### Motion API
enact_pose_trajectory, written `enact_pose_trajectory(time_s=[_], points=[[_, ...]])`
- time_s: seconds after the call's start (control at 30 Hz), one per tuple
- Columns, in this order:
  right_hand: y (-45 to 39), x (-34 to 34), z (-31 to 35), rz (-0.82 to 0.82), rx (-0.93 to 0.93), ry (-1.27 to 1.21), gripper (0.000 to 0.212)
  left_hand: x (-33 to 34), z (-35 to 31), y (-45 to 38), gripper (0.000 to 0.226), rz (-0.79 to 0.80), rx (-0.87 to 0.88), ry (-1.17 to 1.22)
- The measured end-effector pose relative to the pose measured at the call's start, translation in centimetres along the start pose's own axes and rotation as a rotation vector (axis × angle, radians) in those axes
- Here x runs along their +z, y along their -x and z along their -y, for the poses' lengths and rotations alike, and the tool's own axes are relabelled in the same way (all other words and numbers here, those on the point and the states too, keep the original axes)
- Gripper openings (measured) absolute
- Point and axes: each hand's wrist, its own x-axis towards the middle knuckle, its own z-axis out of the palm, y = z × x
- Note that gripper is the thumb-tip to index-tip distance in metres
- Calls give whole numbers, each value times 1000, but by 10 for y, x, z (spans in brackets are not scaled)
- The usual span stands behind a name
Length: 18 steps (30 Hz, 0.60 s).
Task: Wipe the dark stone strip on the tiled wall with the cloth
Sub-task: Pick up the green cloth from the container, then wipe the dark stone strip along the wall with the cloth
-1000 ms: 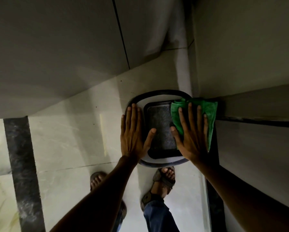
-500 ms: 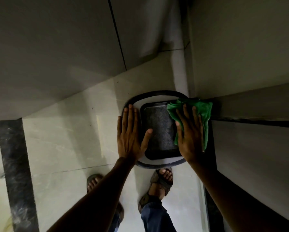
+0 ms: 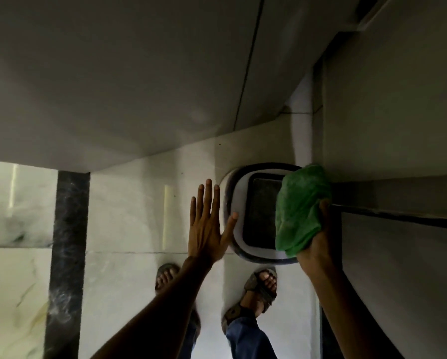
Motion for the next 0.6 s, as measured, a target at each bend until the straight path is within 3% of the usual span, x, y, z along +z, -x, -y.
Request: enact_pose_trajectory(time_s=[0.1,0.33,0.6], points=[[32,31,-4,37,86,24,48,-34,18,21,90,-53,-65,11],[92,124,-56,300,217,173,72,-115,86,94,90,-223,-324,75],[161,208,-152,508,116,468,67,-161,190,219,90,-390,-595,88]])
